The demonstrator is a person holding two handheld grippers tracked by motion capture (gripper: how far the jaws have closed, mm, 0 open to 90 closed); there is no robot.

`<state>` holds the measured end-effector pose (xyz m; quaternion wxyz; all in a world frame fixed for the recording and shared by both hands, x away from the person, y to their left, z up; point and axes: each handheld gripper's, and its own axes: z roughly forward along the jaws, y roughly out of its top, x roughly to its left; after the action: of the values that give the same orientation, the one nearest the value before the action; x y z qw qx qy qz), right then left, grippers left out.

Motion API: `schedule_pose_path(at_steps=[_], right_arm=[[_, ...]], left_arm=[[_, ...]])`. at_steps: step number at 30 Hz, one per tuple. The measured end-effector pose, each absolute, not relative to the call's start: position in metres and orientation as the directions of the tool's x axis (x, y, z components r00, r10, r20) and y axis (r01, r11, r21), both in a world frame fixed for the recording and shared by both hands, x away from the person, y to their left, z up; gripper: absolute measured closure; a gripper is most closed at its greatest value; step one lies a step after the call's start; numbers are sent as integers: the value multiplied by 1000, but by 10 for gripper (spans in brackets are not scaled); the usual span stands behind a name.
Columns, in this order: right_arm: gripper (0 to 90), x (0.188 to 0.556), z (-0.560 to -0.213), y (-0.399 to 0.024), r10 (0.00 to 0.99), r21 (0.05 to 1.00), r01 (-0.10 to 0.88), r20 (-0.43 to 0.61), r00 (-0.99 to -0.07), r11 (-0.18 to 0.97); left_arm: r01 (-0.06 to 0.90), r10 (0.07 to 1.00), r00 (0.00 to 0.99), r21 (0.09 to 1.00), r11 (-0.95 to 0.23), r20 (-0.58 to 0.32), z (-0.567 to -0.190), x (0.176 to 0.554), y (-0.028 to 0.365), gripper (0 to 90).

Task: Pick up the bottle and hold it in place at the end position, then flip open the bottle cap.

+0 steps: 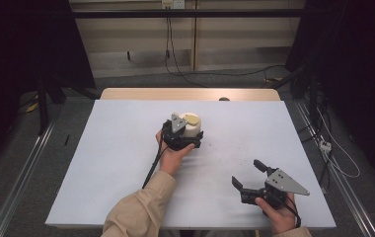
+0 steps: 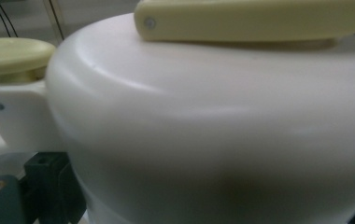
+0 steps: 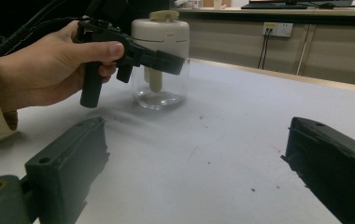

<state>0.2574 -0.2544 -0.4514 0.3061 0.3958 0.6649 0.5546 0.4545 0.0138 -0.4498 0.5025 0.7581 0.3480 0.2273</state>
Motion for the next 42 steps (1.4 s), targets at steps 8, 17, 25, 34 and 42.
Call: schedule_pose_path(at_steps=[8, 17, 25, 34, 42], right_arm=[[47, 260, -452, -252, 865, 978, 191, 24, -501, 83], [45, 268, -453, -248, 870, 973, 208, 15, -493, 101], [44, 277, -452, -244, 865, 971, 214, 17, -501, 105], [42, 289, -448, -234, 858, 972, 212, 25, -512, 98], [44, 301, -442, -226, 855, 973, 211, 34, -518, 89]], left_arm=[[280, 756, 654, 931, -233, -8, -455, 450, 18, 51], [282, 759, 650, 932, -226, -13, -456, 450, 18, 51], [279, 760, 650, 934, -224, -12, -456, 449, 18, 51], [278, 761, 649, 935, -222, -13, -456, 449, 18, 51], [283, 764, 645, 935, -213, -21, -457, 449, 18, 51]])
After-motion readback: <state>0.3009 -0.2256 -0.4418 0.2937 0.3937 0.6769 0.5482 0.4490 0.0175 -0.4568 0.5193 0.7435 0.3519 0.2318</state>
